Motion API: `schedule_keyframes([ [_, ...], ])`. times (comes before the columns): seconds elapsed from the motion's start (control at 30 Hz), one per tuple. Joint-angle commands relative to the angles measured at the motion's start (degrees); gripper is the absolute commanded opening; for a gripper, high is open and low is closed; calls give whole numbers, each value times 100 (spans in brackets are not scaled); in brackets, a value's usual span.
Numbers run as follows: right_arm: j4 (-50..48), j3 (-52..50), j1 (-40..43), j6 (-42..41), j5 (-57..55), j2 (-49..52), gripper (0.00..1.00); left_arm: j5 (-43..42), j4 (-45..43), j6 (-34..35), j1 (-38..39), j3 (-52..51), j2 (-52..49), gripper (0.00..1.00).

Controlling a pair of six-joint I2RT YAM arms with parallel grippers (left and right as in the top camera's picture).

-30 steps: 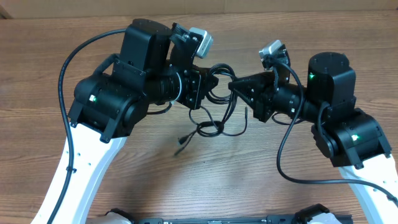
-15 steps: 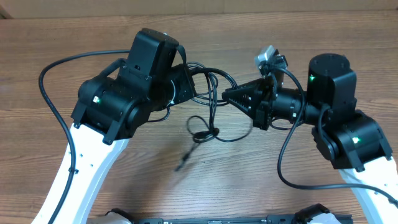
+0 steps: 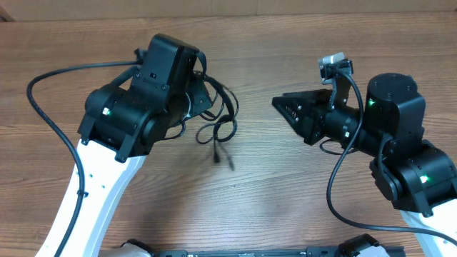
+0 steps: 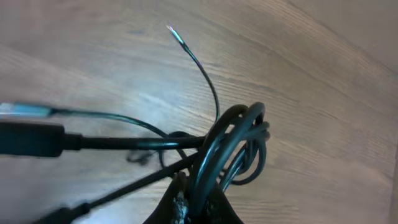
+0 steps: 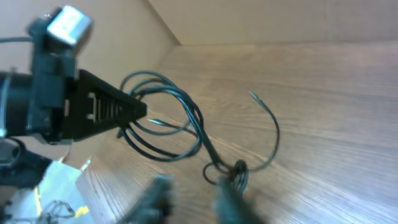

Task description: Untangle cables

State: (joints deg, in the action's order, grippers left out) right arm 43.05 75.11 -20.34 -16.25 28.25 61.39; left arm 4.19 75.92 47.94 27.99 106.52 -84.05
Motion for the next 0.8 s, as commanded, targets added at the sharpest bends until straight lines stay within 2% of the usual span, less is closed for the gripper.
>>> schedule_keyframes([
  [0.0,313,103,9,632,-164,-50,61,-789,-332,-2094,-20,55,-22,4],
  [0.07,564,103,9,1036,-107,-50,66,-1294,-446,-3086,-20,55,-22,4],
  [0.1,697,103,9,1585,341,-50,66,-1700,-466,-3877,-20,55,-22,4],
  [0.13,697,103,9,1751,529,-50,67,-1971,-463,-4245,-22,55,-22,4],
  [0.2,643,103,9,1978,890,-48,67,-2398,-551,-4371,-20,55,-22,4],
  [0.33,627,103,9,1976,918,17,67,-3484,-968,-4411,-20,55,-22,4],
  [0.4,640,103,9,1976,918,90,67,-3740,-1104,-4411,-20,55,-22,4],
  [0.43,636,103,9,1976,918,151,63,-3838,-1099,-4411,-17,55,-22,4],
  [0.47,634,103,9,1976,918,190,51,-3836,-1095,-4411,-17,55,-22,4],
  [0.53,638,103,9,1976,918,245,25,-3836,-1123,-4411,-17,55,-22,4],
  [0.57,638,103,9,1976,918,256,7,-3827,-1128,-4411,-17,55,-22,4],
  [0.63,636,103,9,1976,920,256,4,-3477,-1128,-4166,-20,55,-28,5],
  [0.7,658,103,9,1976,1106,256,4,-2461,-1073,-3126,-22,55,-66,4],
  [0.77,651,103,9,1976,1314,256,4,-2232,-1016,-2741,-22,55,-92,4],
])
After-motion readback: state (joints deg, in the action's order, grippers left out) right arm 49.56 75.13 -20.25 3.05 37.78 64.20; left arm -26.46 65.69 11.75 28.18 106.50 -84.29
